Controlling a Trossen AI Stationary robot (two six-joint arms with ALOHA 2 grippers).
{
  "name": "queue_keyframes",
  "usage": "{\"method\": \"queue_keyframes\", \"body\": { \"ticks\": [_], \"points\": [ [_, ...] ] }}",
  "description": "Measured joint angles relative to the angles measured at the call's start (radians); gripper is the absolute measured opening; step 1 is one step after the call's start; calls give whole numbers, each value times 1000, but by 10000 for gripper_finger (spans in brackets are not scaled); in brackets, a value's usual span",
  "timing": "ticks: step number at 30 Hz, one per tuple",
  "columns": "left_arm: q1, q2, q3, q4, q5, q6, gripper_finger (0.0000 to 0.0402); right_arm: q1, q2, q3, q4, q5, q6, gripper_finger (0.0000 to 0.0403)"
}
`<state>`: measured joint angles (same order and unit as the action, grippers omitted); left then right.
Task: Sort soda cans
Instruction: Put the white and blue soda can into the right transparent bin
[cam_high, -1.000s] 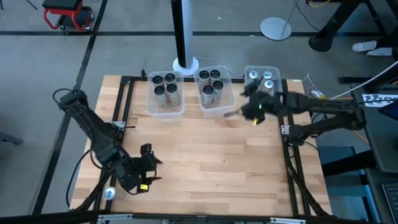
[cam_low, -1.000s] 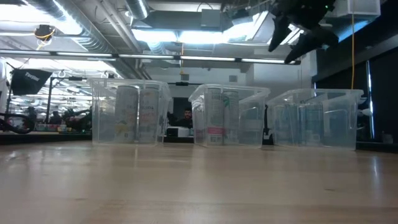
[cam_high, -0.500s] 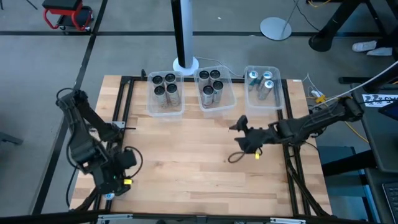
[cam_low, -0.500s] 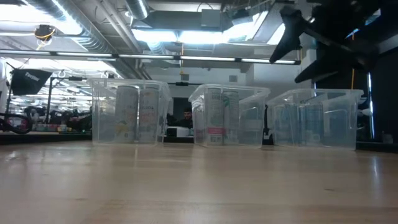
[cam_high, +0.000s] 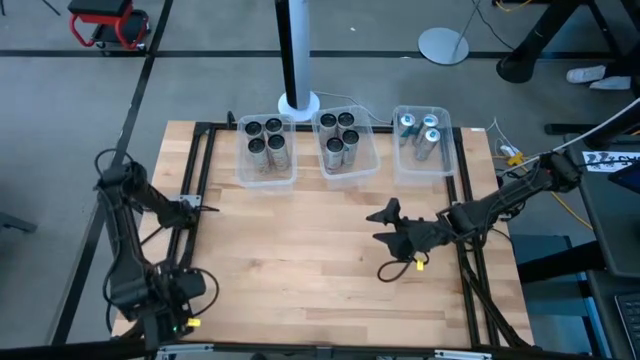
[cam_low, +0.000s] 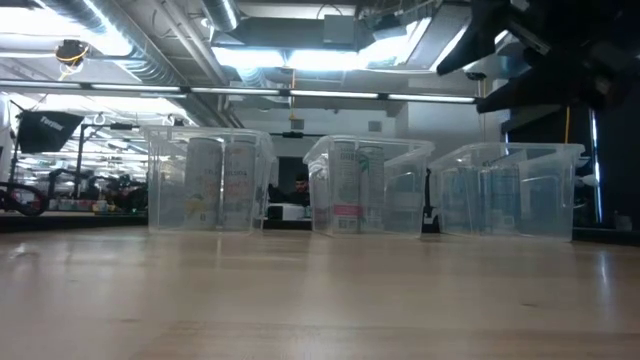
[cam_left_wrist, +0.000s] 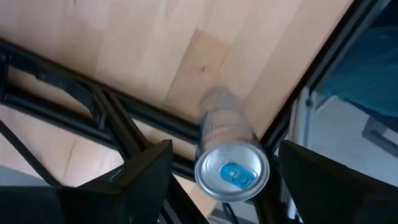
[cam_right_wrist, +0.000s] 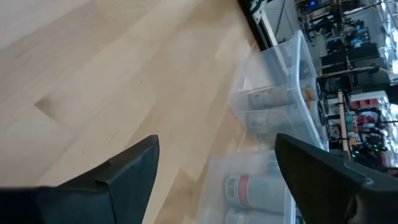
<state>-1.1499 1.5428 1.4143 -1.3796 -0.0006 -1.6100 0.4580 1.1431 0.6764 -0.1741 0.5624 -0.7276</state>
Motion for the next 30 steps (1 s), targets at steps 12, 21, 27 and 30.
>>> {"method": "queue_keyframes", "body": {
  "ticks": [12, 21, 27, 30],
  "points": [
    [-112, 16, 0, 44, -29, -164, 280, 7, 0, 0, 2, 21, 24, 319],
    [-177, 35, -10, 34, -108, -207, 280, 7, 0, 0, 1, 21, 24, 319],
    [-186, 59, -42, 67, -109, -175, 280, 7, 0, 0, 0, 21, 24, 319],
    [-186, 59, -51, 100, -113, -170, 280, 7, 0, 0, 0, 21, 24, 319]
  ]
}}
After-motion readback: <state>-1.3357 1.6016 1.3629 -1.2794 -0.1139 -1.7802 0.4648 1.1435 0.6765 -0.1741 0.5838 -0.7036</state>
